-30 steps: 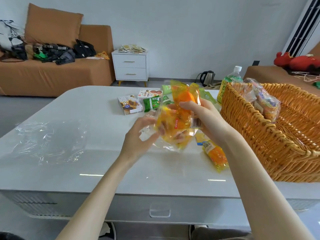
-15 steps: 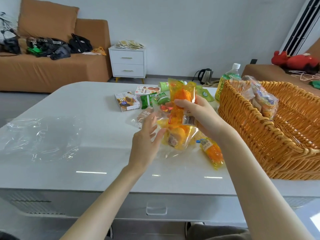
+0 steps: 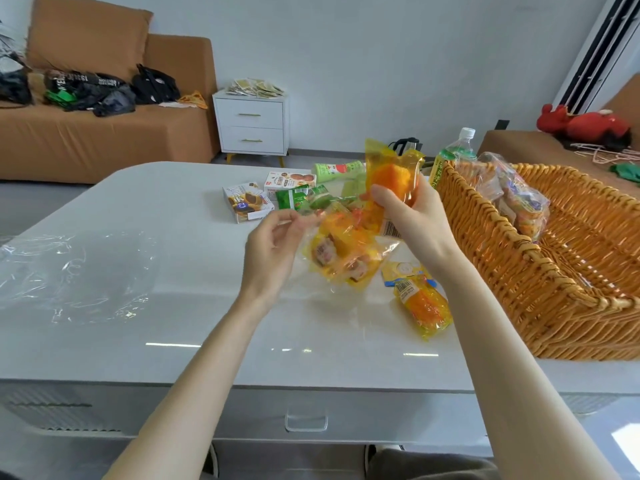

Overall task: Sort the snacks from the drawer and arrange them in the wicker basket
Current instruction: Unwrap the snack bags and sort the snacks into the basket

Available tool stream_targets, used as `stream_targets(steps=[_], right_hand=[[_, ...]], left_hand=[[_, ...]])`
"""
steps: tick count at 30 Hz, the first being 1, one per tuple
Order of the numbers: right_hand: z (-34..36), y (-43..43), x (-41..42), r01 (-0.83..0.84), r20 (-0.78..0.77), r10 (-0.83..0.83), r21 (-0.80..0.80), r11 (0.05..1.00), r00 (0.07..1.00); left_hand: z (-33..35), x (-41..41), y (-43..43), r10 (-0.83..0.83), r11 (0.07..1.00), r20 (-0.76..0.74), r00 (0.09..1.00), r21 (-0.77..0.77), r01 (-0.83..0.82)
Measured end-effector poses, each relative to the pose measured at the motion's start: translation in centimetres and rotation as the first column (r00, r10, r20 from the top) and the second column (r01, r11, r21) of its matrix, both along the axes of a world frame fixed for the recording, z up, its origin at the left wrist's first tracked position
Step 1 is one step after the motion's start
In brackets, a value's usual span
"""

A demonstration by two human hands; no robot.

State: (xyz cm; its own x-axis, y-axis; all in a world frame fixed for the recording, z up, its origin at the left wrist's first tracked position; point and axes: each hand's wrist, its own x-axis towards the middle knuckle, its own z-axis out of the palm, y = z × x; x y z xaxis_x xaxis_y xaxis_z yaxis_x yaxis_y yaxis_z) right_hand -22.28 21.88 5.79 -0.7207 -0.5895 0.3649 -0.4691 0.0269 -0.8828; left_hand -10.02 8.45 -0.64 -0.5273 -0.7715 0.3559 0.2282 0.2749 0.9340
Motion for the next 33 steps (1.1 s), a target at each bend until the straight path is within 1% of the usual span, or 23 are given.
stream_targets(steps=[2, 5, 6, 8, 11, 13, 14, 16, 18, 19, 20, 21, 22, 23, 24, 25, 28, 30, 31, 33], right_hand=[[0.1, 0.1, 0.2, 0.012, -0.084, -0.011, 0.015, 1.000, 0.996], [0.3, -0.1, 1.2, -0.046, -0.151, 0.050, 0.027, 0.999, 0.987], [0.4, -0.2, 1.4, -0.070, -0.155, 0.072, 0.015, 0.997, 0.985], [0.7, -0.4, 1.8, -0.133, -0.090, 0.127, -0.067, 0.989, 0.988], [1.4, -0.7, 2.2, -0.207, 0.059, 0.225, -0.221, 0.953, 0.973], [1.6, -0.8, 2.4, -0.215, 0.115, 0.249, -0.250, 0.944, 0.962], [1.7, -0.9, 2.6, -0.191, 0.108, 0.221, -0.232, 0.954, 0.969], [1.7, -1.3, 2.8, -0.074, -0.001, 0.075, -0.143, 0.987, 0.997], [1.9, -1.3, 2.7, 0.017, -0.152, -0.021, -0.033, 0.999, 0.988], [2.0, -1.2, 2.5, 0.031, -0.194, -0.019, 0.058, 0.998, 0.981], [2.3, -1.0, 2.4, 0.030, -0.211, 0.011, 0.189, 0.982, 0.977], [2.3, -0.7, 2.2, 0.009, -0.203, 0.064, 0.337, 0.942, 0.977], [2.3, -0.5, 2.0, -0.024, -0.171, 0.115, 0.463, 0.886, 0.979], [2.1, -0.4, 1.8, -0.065, -0.125, 0.158, 0.549, 0.834, 0.979], [1.9, -0.4, 1.7, -0.100, -0.086, 0.188, 0.599, 0.795, 0.978], [1.6, -0.6, 1.6, -0.126, -0.060, 0.208, 0.625, 0.770, 0.976], [0.8, -1.3, 1.3, -0.136, -0.047, 0.236, 0.699, 0.702, 0.971], [0.3, -1.7, 1.4, -0.163, -0.020, 0.265, 0.744, 0.648, 0.964], [0.0, -1.9, 1.5, -0.178, -0.004, 0.273, 0.749, 0.638, 0.962], [-0.3, -2.2, 1.7, -0.207, 0.024, 0.273, 0.716, 0.666, 0.962]], left_hand=[[0.5, 0.8, -1.1, 0.044, 0.999, 0.058, 0.997, -0.023, -0.042], [1.3, 1.3, -1.3, -0.076, 0.996, 0.068, 0.995, 0.047, 0.073], [1.5, 1.4, -1.2, -0.090, 0.995, 0.057, 0.994, 0.052, 0.087], [1.7, 1.7, -0.9, -0.115, 0.993, 0.043, 0.992, 0.047, 0.113], [1.4, 2.4, -1.2, -0.086, 0.996, 0.069, 0.994, 0.030, 0.084], [1.2, 2.8, -1.1, -0.148, 0.987, 0.076, 0.986, 0.069, 0.143], [1.0, 2.9, -1.1, -0.173, 0.982, 0.071, 0.982, 0.095, 0.166], [1.0, 3.0, -0.9, -0.190, 0.978, 0.096, 0.977, 0.101, 0.180], [0.9, 3.2, -0.8, -0.223, 0.972, 0.134, 0.965, 0.098, 0.211], [0.9, 3.2, -0.8, -0.234, 0.969, 0.137, 0.963, 0.108, 0.220], [0.9, 3.4, -0.9, -0.240, 0.967, 0.131, 0.962, 0.123, 0.224], [0.9, 3.5, -0.9, -0.244, 0.964, 0.124, 0.962, 0.137, 0.227], [0.9, 3.6, -0.9, -0.251, 0.962, 0.122, 0.960, 0.145, 0.233], [1.0, 3.7, -0.9, -0.258, 0.960, 0.130, 0.957, 0.146, 0.239], [0.9, 3.7, -1.0, -0.270, 0.957, 0.140, 0.953, 0.146, 0.250], [0.8, 3.8, -1.0, -0.287, 0.953, 0.153, 0.946, 0.146, 0.265], [0.7, 3.8, -1.3, -0.329, 0.942, 0.187, 0.926, 0.140, 0.306], [0.7, 3.9, -1.3, -0.320, 0.946, 0.211, 0.924, 0.125, 0.299], [0.7, 3.8, -1.3, -0.310, 0.950, 0.219, 0.925, 0.121, 0.289], [0.5, 3.8, -1.4, -0.299, 0.952, 0.226, 0.927, 0.133, 0.275]])
